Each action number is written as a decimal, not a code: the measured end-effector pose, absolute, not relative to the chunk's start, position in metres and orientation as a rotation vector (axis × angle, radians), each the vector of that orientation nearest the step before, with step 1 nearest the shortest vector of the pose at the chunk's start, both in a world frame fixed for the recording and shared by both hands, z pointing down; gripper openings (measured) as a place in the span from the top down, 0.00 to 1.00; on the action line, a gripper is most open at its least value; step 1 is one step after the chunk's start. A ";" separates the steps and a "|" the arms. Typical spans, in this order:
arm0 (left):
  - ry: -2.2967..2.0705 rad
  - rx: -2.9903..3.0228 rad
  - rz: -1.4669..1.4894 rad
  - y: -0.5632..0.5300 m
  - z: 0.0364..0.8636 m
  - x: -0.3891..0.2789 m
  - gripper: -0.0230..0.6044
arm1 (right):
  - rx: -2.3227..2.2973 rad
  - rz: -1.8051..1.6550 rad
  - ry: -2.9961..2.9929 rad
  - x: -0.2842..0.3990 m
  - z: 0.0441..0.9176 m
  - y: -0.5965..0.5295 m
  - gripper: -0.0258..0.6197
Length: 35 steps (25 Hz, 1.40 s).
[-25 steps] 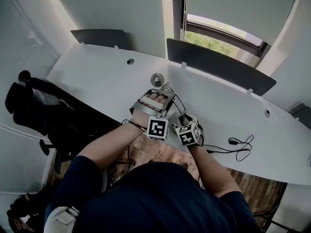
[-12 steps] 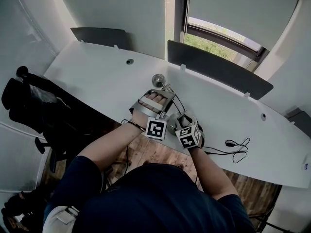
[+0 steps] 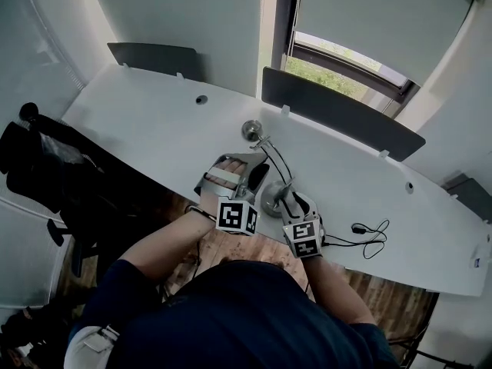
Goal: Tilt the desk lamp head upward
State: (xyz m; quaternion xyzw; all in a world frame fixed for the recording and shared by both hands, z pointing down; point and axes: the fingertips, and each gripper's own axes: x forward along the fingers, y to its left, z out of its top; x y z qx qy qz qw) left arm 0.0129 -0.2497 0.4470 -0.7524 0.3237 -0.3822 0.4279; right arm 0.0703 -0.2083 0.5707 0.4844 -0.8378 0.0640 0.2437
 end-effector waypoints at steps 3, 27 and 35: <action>0.890 -2.090 -0.877 -0.236 0.440 0.011 0.76 | 1.379 0.255 -2.373 0.066 0.544 -0.193 0.72; 0.993 -3.017 -0.300 -0.153 0.435 0.009 0.95 | 1.416 0.137 -2.695 0.038 0.448 -0.146 0.93; 0.959 -3.056 -0.288 -0.139 0.441 0.011 0.95 | 1.408 0.152 -2.698 0.037 0.450 -0.139 0.94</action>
